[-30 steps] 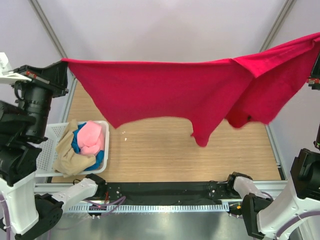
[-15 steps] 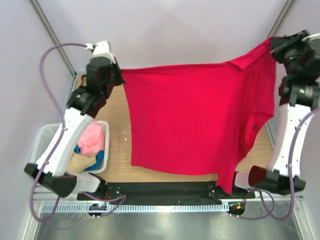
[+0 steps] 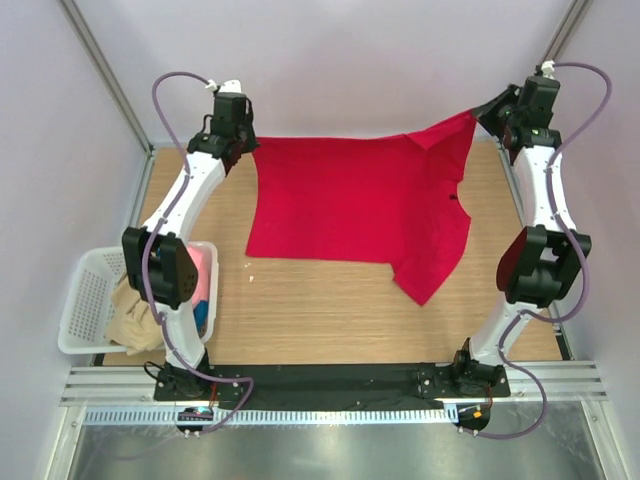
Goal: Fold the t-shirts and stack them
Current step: Flatten the tshirt out
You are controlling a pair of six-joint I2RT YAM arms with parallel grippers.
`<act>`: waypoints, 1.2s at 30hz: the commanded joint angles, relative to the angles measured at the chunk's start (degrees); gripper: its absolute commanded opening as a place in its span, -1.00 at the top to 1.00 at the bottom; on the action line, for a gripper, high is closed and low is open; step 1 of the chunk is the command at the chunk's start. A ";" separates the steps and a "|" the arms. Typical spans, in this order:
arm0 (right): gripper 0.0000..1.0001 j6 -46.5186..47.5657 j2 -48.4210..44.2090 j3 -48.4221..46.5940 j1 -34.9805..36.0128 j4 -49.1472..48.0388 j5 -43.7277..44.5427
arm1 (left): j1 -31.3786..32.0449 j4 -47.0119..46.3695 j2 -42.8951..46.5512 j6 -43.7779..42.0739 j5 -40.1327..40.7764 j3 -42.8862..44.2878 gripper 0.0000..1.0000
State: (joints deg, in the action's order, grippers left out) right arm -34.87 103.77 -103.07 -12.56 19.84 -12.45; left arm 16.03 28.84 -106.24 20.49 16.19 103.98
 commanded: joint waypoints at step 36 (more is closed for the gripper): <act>0.00 -2.66 -11.12 28.27 28.73 30.88 22.64 | -4.61 25.04 -14.61 16.77 -5.89 -1.15 -0.03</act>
State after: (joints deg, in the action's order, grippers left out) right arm -36.77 95.50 -76.36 16.36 52.27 6.83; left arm 11.81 52.25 -121.54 34.39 11.66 104.38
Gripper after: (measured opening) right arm 0.506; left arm 0.504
